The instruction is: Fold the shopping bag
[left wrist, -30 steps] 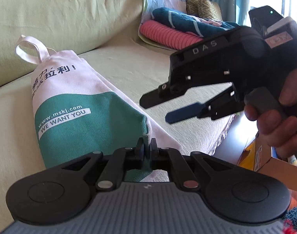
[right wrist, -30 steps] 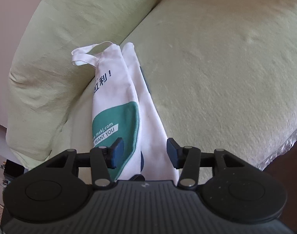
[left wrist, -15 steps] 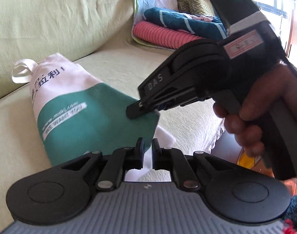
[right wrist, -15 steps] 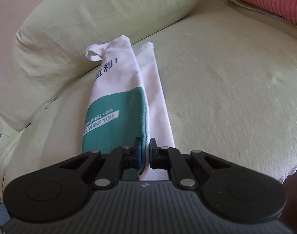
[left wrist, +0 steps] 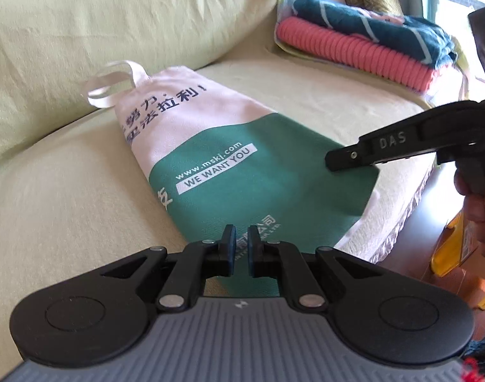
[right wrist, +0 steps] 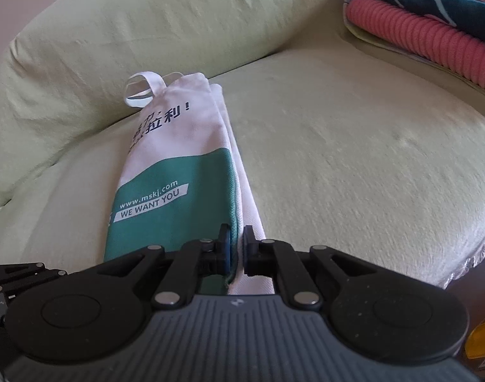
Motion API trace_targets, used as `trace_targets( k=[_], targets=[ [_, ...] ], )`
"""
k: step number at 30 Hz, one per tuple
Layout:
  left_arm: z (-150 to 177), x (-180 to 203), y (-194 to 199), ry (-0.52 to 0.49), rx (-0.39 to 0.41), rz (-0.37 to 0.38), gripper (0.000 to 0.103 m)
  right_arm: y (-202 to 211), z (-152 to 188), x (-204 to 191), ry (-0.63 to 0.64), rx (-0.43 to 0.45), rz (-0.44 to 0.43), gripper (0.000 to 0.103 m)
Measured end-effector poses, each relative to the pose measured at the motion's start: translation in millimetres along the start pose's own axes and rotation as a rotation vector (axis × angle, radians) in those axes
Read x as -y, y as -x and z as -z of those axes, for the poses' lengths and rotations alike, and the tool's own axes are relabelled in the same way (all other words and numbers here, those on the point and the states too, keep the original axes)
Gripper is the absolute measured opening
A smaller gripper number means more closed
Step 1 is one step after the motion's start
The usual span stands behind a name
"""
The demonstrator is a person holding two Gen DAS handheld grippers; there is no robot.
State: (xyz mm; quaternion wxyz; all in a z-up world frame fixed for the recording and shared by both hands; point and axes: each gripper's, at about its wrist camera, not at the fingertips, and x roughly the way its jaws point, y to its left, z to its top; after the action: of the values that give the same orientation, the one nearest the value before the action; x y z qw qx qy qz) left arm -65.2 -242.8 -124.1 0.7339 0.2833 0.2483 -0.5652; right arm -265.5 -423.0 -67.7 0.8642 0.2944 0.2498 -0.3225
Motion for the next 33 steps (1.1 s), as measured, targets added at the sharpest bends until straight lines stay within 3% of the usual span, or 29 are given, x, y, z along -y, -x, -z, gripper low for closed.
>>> trace_targets(
  k=[7, 13, 17, 20, 21, 24, 27, 30, 33],
  targets=[
    [-6.5, -2.0, -5.9, -0.078, 0.0, -0.017, 0.01, -4.0, 7.9, 2.0, -0.011, -0.005, 0.033, 0.004],
    [-39.8, -20.4, -21.0, -0.154, 0.01, 0.008, 0.006, -8.1, 7.9, 9.6, -0.045, -0.022, -0.004, 0.004],
    [-55.7, -22.6, -47.4, -0.188, -0.056, 0.012, 0.004, -14.4, -1.7, 21.8, -0.096, -0.063, -0.059, 0.003],
    [-59.2, -23.3, -54.2, -0.181, -0.05, 0.015, 0.003, -16.1, -6.4, 21.5, -0.013, -0.063, -0.075, 0.004],
    [-60.7, -23.1, -55.9, -0.177, -0.051, 0.016, 0.003, -14.8, -6.4, 20.9, 0.006, -0.062, -0.075, 0.006],
    [-62.9, -15.7, -59.8, -0.216, -0.05, 0.009, 0.0, 2.1, -4.2, 27.9, -0.028, -0.034, -0.019, 0.043],
    [-63.4, -11.4, -61.7, -0.249, -0.044, -0.003, 0.0, 29.7, 2.1, 44.9, -0.125, -0.01, -0.055, 0.041],
    [-64.2, -15.6, -62.2, -0.212, -0.043, 0.009, 0.0, 43.9, 5.5, 38.5, -0.098, -0.015, -0.12, 0.041],
    [-63.2, -15.7, -61.0, -0.213, -0.041, 0.008, 0.0, 41.1, 12.1, 30.9, -0.106, -0.018, -0.106, 0.041]
  ],
)
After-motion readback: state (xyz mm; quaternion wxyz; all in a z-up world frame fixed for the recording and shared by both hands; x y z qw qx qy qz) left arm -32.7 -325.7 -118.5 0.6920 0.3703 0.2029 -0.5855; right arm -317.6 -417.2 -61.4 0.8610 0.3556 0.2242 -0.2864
